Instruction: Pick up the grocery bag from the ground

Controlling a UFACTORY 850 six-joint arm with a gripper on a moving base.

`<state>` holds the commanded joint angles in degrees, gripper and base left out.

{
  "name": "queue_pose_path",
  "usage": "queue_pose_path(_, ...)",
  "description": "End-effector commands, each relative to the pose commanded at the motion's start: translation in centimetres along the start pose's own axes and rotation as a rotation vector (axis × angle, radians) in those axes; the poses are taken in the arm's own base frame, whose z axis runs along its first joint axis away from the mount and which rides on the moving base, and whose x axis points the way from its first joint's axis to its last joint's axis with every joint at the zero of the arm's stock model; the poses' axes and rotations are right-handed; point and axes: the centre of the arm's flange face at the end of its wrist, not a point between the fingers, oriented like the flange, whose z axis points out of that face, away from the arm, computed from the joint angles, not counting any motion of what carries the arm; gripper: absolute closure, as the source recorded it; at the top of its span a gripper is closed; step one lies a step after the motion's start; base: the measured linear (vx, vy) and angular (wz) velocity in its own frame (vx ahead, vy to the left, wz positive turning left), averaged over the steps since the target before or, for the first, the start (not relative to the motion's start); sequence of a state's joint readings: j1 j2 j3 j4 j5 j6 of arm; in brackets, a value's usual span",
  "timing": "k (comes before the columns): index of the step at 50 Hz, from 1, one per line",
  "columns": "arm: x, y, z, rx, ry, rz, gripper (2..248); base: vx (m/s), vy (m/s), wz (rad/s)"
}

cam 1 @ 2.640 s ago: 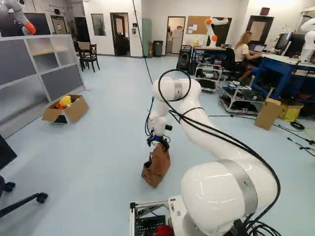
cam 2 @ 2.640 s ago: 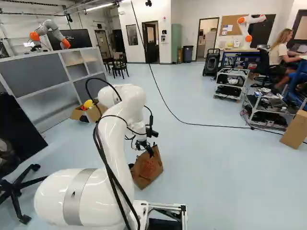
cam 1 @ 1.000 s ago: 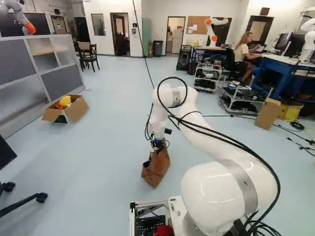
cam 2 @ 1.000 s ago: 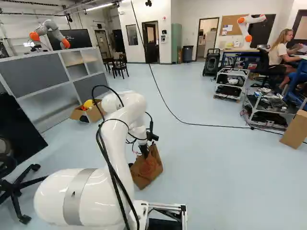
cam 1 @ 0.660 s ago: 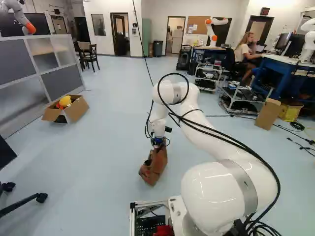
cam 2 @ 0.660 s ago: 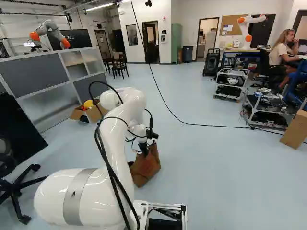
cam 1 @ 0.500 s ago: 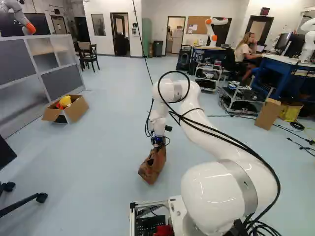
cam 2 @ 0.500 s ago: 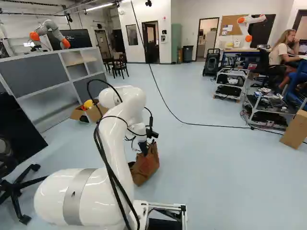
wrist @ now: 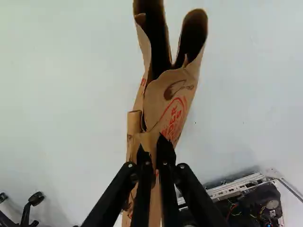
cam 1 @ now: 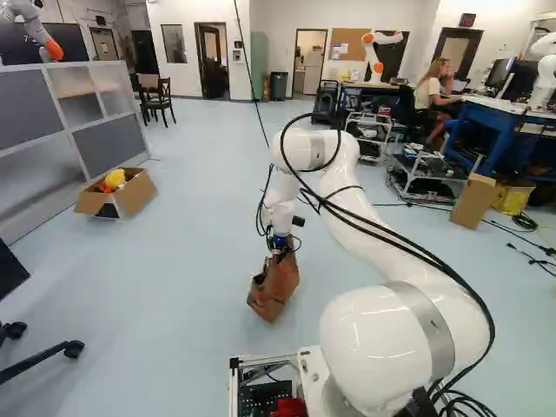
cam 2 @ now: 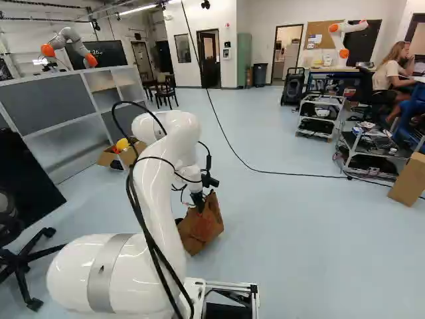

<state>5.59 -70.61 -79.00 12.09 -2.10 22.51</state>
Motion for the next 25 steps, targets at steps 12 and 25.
queue_pose_path(12, -0.1, 0.0, -1.9, 0.008, 0.016, -0.001, 229, 0.000, 0.000, 0.000)
queue_pose_path(25, -0.3, 0.2, -3.9, 0.017, 0.036, -0.002, 229, 0.000, 0.000, 0.000)
